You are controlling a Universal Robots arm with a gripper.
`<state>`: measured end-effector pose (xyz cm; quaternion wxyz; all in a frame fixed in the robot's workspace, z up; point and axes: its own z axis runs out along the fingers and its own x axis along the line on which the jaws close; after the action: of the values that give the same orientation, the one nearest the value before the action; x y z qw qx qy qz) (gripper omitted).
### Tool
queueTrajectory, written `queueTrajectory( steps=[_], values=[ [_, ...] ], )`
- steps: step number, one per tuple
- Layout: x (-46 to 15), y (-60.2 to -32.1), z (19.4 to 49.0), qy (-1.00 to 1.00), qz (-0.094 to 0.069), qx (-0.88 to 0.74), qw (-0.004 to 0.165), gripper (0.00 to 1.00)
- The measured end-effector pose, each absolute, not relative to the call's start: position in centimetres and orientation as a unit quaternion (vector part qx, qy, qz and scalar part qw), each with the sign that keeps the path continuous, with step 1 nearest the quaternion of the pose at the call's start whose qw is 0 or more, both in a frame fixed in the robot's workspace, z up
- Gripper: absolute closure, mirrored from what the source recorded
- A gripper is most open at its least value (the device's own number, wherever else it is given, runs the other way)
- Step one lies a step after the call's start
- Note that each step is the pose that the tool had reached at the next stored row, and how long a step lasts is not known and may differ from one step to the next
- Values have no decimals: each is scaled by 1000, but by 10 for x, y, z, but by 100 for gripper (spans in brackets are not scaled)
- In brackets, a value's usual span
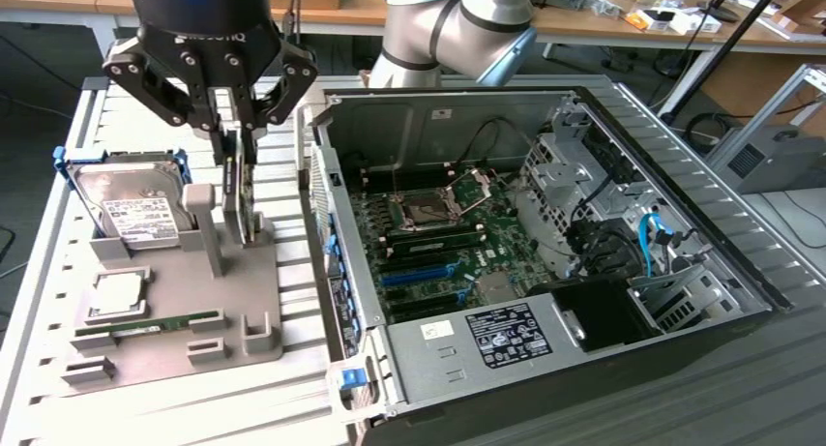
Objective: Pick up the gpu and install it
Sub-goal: 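Pick up the gpu and move the gpu toward the slot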
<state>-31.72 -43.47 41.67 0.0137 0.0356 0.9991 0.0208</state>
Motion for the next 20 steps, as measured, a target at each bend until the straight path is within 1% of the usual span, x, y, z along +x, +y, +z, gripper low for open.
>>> queueTrajectory(
  steps=[20],
  values=[
    [-317,-435,449,999,21,36,14,73]
  ],
)
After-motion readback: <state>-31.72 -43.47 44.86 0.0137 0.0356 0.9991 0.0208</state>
